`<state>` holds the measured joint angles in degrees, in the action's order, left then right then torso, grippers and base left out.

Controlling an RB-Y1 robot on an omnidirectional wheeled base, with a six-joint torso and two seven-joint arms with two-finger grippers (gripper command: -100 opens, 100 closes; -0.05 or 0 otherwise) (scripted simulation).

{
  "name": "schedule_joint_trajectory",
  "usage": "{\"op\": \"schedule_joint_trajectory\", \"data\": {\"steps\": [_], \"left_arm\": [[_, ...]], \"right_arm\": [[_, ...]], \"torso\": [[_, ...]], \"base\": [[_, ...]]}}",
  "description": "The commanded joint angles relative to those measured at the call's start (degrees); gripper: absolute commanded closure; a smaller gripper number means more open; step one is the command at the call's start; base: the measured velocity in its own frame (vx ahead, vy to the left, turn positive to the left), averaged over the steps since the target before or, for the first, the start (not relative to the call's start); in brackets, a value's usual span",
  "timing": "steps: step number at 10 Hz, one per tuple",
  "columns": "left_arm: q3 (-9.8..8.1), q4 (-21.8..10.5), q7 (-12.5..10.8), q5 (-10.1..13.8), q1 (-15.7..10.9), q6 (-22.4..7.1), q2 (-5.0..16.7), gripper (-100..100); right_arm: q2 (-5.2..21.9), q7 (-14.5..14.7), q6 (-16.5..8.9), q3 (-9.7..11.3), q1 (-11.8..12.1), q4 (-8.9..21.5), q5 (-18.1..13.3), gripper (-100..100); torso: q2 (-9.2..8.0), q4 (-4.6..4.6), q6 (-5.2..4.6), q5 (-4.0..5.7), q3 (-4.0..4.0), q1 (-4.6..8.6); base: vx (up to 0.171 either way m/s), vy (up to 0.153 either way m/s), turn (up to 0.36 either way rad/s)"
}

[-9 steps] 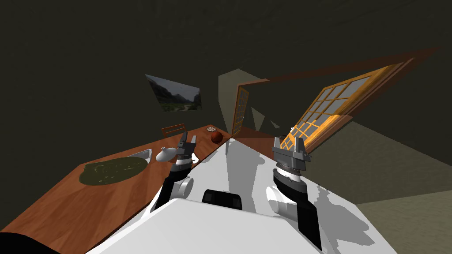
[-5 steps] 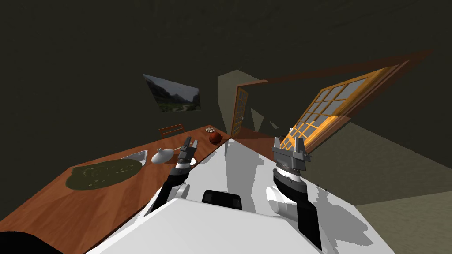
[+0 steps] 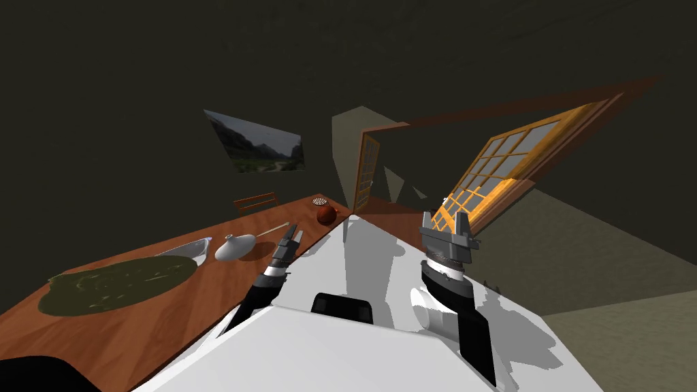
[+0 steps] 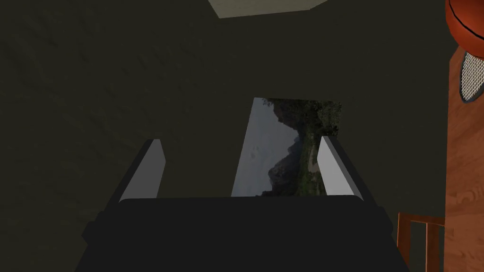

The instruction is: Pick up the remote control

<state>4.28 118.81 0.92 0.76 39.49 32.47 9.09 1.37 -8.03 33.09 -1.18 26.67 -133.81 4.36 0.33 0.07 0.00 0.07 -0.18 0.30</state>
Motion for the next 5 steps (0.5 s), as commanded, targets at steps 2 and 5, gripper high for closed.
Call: {"op": "schedule_joint_trajectory", "data": {"steps": [2, 5], "left_arm": [[0.09, -4.14, -1.44, -0.77, 2.33, 0.65, 2.27, -100], [0.85, -8.31, -3.55, -1.94, 6.02, 0.91, 5.05, -100]], "right_arm": [[0.0, 0.0, 0.0, 0.0, 0.0, 0.0, 0.0, 0], [0.0, 0.0, 0.0, 0.0, 0.0, 0.0, 0.0, 0]], "torso": [[-0.02, 0.0, 0.0, -0.01, 0.0, -0.05], [0.04, 0.02, 0.0, 0.01, -0.04, 0.03]], "base": [[0.083, -0.069, -0.033], [0.106, -0.095, -0.059]]}}
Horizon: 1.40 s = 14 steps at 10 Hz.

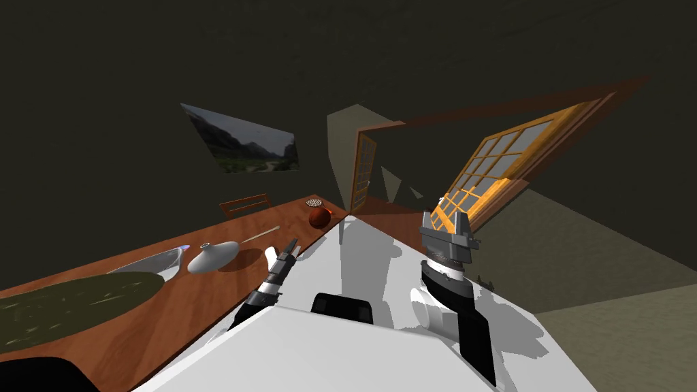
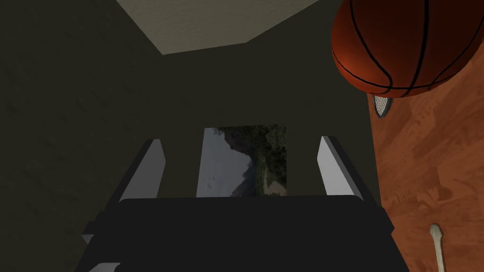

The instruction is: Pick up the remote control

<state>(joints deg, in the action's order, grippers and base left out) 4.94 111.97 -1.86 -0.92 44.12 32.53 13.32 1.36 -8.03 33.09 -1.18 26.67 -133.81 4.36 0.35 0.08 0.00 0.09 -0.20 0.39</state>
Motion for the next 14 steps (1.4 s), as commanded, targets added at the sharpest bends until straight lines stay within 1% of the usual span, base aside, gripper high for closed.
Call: {"op": "schedule_joint_trajectory", "data": {"steps": [1, 2, 3, 4, 5, 7, 8, 9, 10, 11, 12, 13, 14], "left_arm": [[0.19, -1.82, -0.76, -0.26, 1.39, 0.85, 0.82, -100], [0.7, -4.21, -2.02, -0.86, 3.22, 0.94, 2.28, -100], [0.7, -4.29, -2.02, -0.86, 3.22, 0.94, 2.28, -100], [1.29, -5.73, -3.42, -1.48, 4.99, 1.01, 3.78, -100], [1.29, -6.88, -3.42, -1.48, 4.99, 1.01, 3.78, -100], [2.7, -11.11, -6.57, -2.73, 8.23, 1.01, 6.9, -100], [2.7, -12.32, -6.57, -2.73, 8.23, 1.01, 6.9, -100], [3.51, -14.35, -8.31, -3.35, 9.66, 0.96, 8.49, -100], [3.51, -15.12, -8.31, -3.35, 9.66, 0.96, 8.49, -100], [4.36, -17.86, -10.14, -3.96, 10.94, 0.87, 10.08, -100], [5.27, -19.63, -12.02, -4.57, 12.1, 0.76, 11.66, -100], [5.27, -20.78, -12.05, -4.57, 12.1, 0.76, 11.66, -100], [6.2, -23.43, -14.03, -5.16, 13.14, 0.6, 13.25, -100]], "right_arm": [[0.0, 0.0, 0.0, 0.0, 0.0, 0.0, 0.0, 0], [0.0, 0.0, 0.0, 0.0, 0.0, 0.0, 0.0, 0], [0.0, 0.0, 0.0, 0.0, 0.0, 0.0, 0.0, 0], [0.0, 0.0, 0.0, -0.01, 0.0, 0.0, 0.0, 0], [0.0, 0.0, 0.0, 0.0, 0.0, 0.0, 0.0, 0], [0.01, 0.0, 0.0, -0.01, 0.0, 0.0, 0.0, 0], [0.0, 0.0, 0.0, 0.0, 0.01, 0.0, 0.0, 0], [0.0, 0.0, 0.0, -0.01, 0.0, 0.0, 0.0, 0], [0.01, 0.0, 0.0, -0.01, 0.0, 0.0, 0.0, 0], [0.01, 0.0, 0.0, -0.01, 0.0, 0.0, 0.0, 0], [0.01, 0.0, 0.0, -0.01, 0.0, 0.0, 0.0, 0], [0.01, 0.0, 0.0, -0.01, 0.0, 0.0, 0.0, 0], [0.01, 0.0, 0.0, -0.01, 0.0, 0.0, 0.0, 0]], "torso": [[0.0, 0.0, 0.0, 0.0, 0.0, 0.0], [-0.09, -0.02, 0.01, -0.01, 0.05, -0.09], [-0.09, -0.02, 0.0, -0.02, 0.05, -0.11], [-0.11, -0.02, 0.0, -0.03, 0.06, -0.18], [-0.06, -0.02, 0.0, -0.04, 0.04, -0.18], [-0.05, -0.01, 0.0, -0.05, 0.03, -0.21], [0.17, 0.03, -0.01, -0.02, -0.09, -0.11], [0.07, 0.03, 0.02, -0.01, -0.05, -0.13], [0.02, 0.0, 0.0, -0.03, -0.02, -0.18], [-0.06, -0.01, 0.01, -0.04, 0.03, -0.25], [-0.03, -0.01, -0.01, -0.05, 0.02, -0.27], [0.09, 0.01, -0.01, -0.04, -0.05, -0.24], [0.04, 0.01, 0.01, -0.05, -0.03, -0.27]], "base": [[0.067, -0.071, -0.029], [0.079, -0.068, -0.084], [0.068, -0.05, -0.03], [0.087, -0.055, -0.081], [0.072, -0.04, -0.037], [0.131, -0.064, -0.108], [0.119, -0.064, -0.042], [0.101, -0.047, -0.093], [0.079, -0.03, -0.052], [0.099, -0.028, -0.115], [0.142, -0.043, -0.146], [0.11, -0.024, -0.055], [0.124, -0.03, -0.12]]}}
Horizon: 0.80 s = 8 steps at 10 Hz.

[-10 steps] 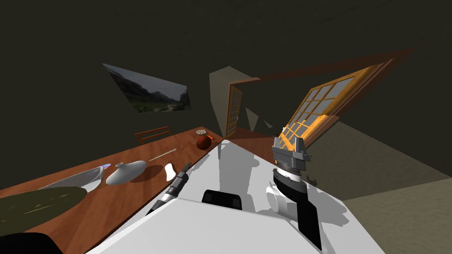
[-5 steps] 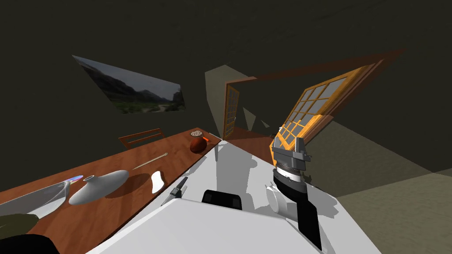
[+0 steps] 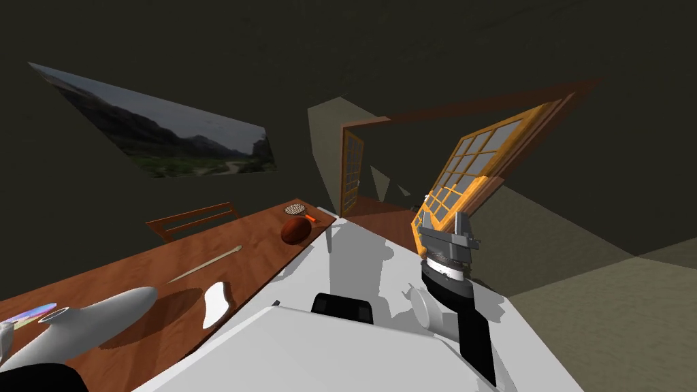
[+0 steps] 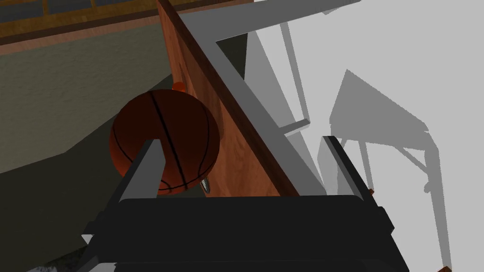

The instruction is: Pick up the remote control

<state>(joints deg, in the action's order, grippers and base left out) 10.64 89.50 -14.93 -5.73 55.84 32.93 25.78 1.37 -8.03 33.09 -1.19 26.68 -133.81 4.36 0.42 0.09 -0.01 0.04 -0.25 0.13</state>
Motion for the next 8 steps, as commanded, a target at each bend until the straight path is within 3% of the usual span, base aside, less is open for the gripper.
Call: {"op": "schedule_joint_trajectory", "data": {"steps": [1, 2, 4, 5, 7, 8], "left_arm": [[1.45, -2.86, -2.86, -0.93, 2.34, 0.01, 2.38, -100], [1.45, -3.97, -2.99, -0.93, 2.34, 0.01, 2.38, -100], [3.45, -8.8, -6.62, -2.03, 3.89, -0.44, 5.6, -100], [3.45, -9.5, -7.15, -2.03, 3.89, -0.44, 5.6, -100], [5.57, -13.47, -11.07, -3.05, 5.04, -0.97, 8.85, -100], [5.57, -14.73, -11.37, -3.05, 5.04, -0.97, 8.85, -100]], "right_arm": [[0.0, 0.0, 0.0, 0.0, 0.0, 0.0, 0.0, 0], [0.0, 0.0, 0.0, 0.0, 0.0, 0.0, 0.0, 0], [0.0, 0.0, 0.0, 0.0, 0.0, 0.0, 0.0, 0], [0.0, 0.0, 0.0, 0.0, 0.0, 0.0, 0.0, 0], [0.0, 0.0, 0.0, 0.0, 0.0, 0.0, 0.0, 0], [0.01, 0.0, 0.0, -0.01, 0.0, 0.0, 0.0, 0]], "torso": [[0.0, 0.0, 0.0, 0.0, 0.0, 0.0], [0.08, 0.02, 0.0, -0.01, -0.05, -0.08], [-0.01, 0.0, 0.0, -0.02, 0.0, -0.13], [0.09, 0.02, -0.01, 0.0, -0.05, -0.09], [-0.04, 0.0, 0.0, -0.02, 0.01, -0.17], [0.0, 0.0, 0.0, -0.04, -0.01, -0.2]], "base": [[0.159, -0.007, -0.209], [0.119, 0.022, -0.044], [0.14, -0.004, -0.141], [0.114, 0.011, -0.068], [0.121, 0.028, -0.15], [0.11, 0.035, -0.059]]}}
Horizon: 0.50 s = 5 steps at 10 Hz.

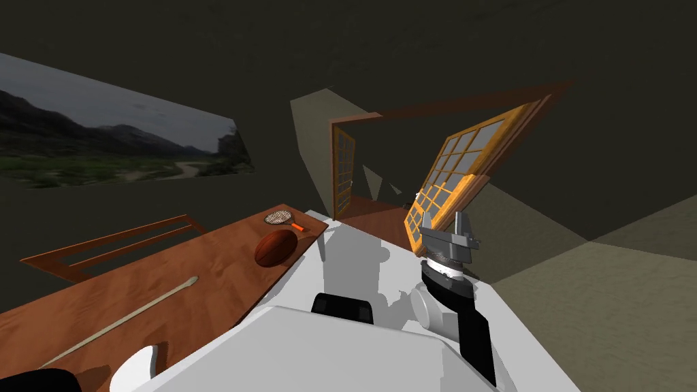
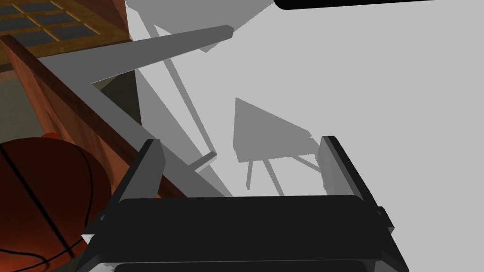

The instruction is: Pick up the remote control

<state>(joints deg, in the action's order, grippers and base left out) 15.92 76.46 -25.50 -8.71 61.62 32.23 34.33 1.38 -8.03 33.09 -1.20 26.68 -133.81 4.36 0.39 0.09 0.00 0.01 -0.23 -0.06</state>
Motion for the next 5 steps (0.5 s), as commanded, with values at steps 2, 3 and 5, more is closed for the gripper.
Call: {"op": "schedule_joint_trajectory", "data": {"steps": [2, 3, 5], "left_arm": [[1.39, -3.27, -2.9, -0.53, -0.3, -0.55, 1.93, -100], [1.39, -4.15, -2.9, -0.53, -0.3, -0.55, 1.93, -100], [3.61, -7.93, -6.57, -1.37, 0.36, -1.14, 5.2, -100]], "right_arm": [[0.0, 0.0, 0.0, 0.0, 0.0, 0.0, 0.0, 0], [0.0, 0.0, 0.0, 0.01, -0.01, 0.0, 0.0, 0], [0.0, 0.0, 0.0, 0.0, -0.01, 0.0, 0.0, 0]], "torso": [[-0.17, -0.03, 0.01, 0.0, 0.09, 0.04], [-0.17, -0.04, -0.02, 0.01, 0.1, 0.05], [-0.13, -0.03, -0.01, 0.01, 0.08, 0.04]], "base": [[0.058, 0.021, -0.048], [0.058, 0.02, -0.07], [0.104, 0.04, -0.14]]}}
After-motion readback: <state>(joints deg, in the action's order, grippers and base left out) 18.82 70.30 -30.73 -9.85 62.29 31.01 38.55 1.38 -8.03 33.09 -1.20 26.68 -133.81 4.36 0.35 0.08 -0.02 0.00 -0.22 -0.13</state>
